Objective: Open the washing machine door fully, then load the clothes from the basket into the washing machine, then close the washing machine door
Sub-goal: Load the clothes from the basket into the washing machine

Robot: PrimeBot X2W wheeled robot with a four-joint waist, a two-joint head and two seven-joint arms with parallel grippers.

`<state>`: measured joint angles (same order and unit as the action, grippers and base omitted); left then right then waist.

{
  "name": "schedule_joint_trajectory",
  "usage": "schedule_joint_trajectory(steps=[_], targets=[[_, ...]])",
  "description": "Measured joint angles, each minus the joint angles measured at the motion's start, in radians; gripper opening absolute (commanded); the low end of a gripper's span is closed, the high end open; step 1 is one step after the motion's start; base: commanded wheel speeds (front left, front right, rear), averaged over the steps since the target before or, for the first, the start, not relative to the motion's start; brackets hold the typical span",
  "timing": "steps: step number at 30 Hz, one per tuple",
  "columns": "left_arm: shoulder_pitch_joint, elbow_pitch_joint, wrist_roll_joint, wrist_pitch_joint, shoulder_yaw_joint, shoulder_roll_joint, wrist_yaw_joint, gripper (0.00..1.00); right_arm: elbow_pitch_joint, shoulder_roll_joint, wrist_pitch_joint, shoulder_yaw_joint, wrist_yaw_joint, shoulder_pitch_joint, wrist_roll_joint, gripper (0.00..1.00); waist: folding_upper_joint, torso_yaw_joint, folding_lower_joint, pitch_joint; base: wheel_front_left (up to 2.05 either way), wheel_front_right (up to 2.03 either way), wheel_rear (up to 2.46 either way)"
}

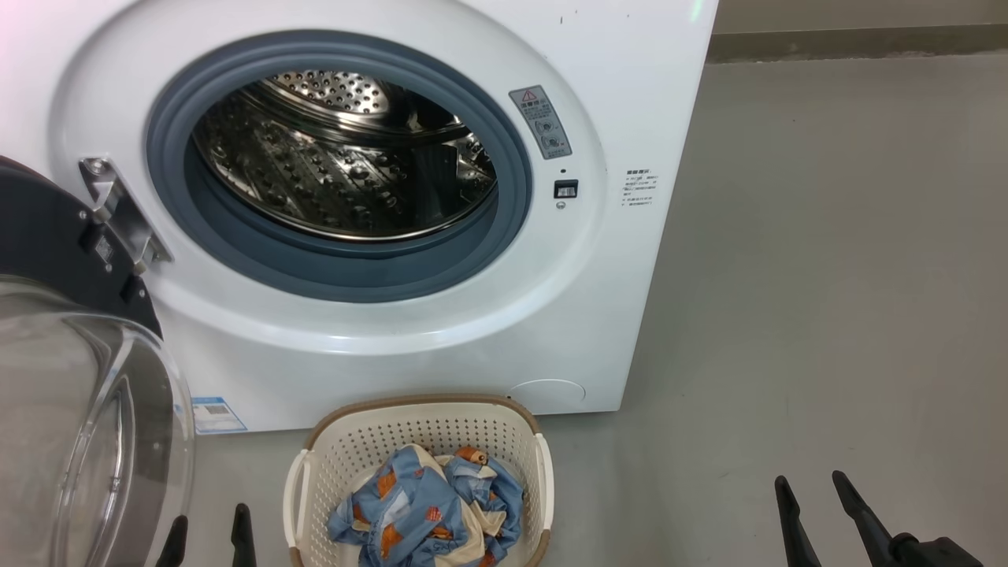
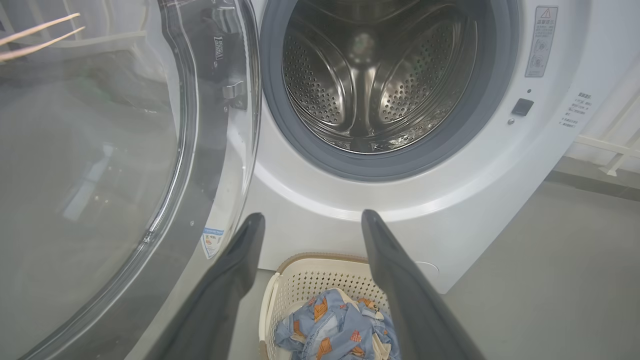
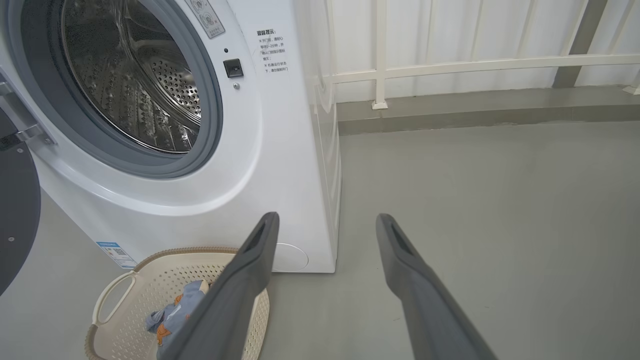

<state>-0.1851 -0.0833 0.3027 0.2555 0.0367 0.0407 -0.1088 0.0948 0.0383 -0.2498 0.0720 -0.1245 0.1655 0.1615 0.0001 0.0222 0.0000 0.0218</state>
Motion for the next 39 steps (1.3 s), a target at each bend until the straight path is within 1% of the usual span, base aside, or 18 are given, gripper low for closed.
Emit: schedule_joint_trajectory(steps=[12,19,23,26,31,39], targets=[[0.001,0.009,-0.002,0.000,-0.006,0.000,-0.002,1.00,0.003,0.000,0.000,-0.003,0.000,-0.011,0.009,1.00,0.0000,-0.007,0.0000,0.023,0.00,0.00,0.00],[0.015,0.004,-0.020,0.000,-0.037,0.000,-0.010,1.00,0.002,0.000,0.000,-0.013,0.000,-0.026,0.015,1.00,0.0000,-0.027,0.0000,0.052,0.00,0.00,0.00],[0.053,-0.055,-0.041,0.000,-0.062,0.000,-0.012,1.00,0.002,0.000,0.000,-0.028,0.000,-0.043,0.020,1.00,0.0000,-0.042,0.0000,0.080,0.00,0.00,0.00],[0.095,-0.130,-0.052,0.000,-0.091,0.006,-0.012,1.00,0.001,0.000,0.000,-0.036,0.000,-0.067,0.026,1.00,0.0000,-0.057,0.0000,0.108,0.00,0.00,0.00],[0.216,-0.244,-0.049,-0.033,-0.141,0.016,-0.020,1.00,-0.003,0.001,0.000,-0.056,0.000,-0.110,0.035,1.00,0.0000,-0.085,0.0000,0.170,0.00,0.00,0.00],[0.395,-0.426,0.004,-0.106,-0.203,0.080,-0.019,1.00,-0.009,0.002,0.000,-0.097,0.000,-0.196,0.085,1.00,0.0000,-0.147,0.0000,0.293,0.00,0.00,0.00]])
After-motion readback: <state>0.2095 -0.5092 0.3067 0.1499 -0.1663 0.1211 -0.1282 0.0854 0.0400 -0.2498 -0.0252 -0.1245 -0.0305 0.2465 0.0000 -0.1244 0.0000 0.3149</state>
